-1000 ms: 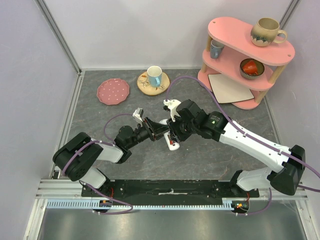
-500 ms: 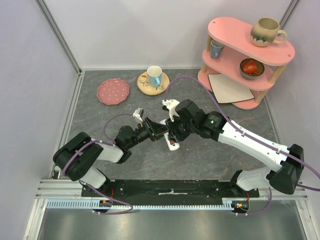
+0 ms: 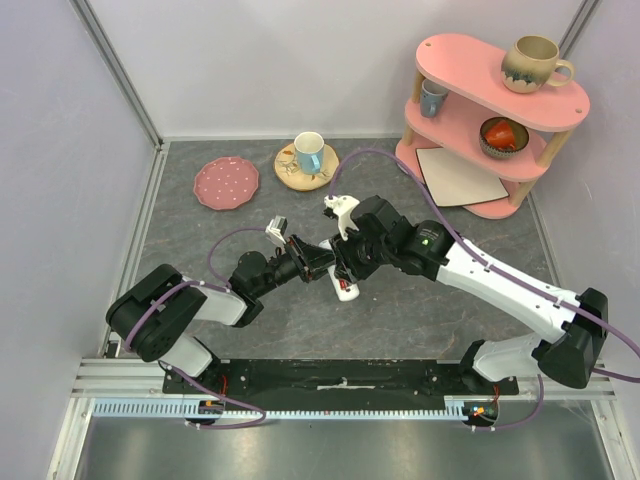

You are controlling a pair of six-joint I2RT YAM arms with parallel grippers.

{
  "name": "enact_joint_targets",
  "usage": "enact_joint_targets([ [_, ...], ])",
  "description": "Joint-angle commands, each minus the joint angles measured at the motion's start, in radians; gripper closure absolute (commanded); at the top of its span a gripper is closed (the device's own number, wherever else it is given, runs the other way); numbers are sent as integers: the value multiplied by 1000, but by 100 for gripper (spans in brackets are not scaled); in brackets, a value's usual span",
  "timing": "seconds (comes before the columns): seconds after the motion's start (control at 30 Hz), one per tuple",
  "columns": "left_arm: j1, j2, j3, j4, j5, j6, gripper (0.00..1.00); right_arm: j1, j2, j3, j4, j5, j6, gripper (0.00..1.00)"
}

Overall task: Load the batteries into the remote control
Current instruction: Load the battery into the remote control.

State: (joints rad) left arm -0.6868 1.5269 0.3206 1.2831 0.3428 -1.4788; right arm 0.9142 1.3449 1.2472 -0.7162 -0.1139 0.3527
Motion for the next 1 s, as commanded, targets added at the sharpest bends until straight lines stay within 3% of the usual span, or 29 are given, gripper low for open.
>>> enact_joint_targets([
  [0.0, -2, 1, 6, 381, 18, 17, 98, 2, -3, 80, 17, 5, 11, 62],
  [0.23, -2, 3, 2, 381, 13, 12, 98, 0, -52, 106, 17, 72, -10, 60],
  [0.37, 1, 3, 2, 381, 19, -4, 98, 0, -168, -47, 148, 212, -14, 59],
  [0.43, 4, -2, 5, 381, 39, -9, 98, -8, -263, -170, 285, 224, -4, 54],
  [0.47, 4, -5, 5, 381, 45, -15, 98, -9, -291, -207, 357, 229, 14, 40],
  [0.53, 7, -10, -2, 381, 58, -21, 98, -20, -354, -270, 394, 224, 31, 29],
  [0.97, 26, -62, -31, 381, 78, -67, 98, -103, -493, -509, 616, -119, 134, 3],
])
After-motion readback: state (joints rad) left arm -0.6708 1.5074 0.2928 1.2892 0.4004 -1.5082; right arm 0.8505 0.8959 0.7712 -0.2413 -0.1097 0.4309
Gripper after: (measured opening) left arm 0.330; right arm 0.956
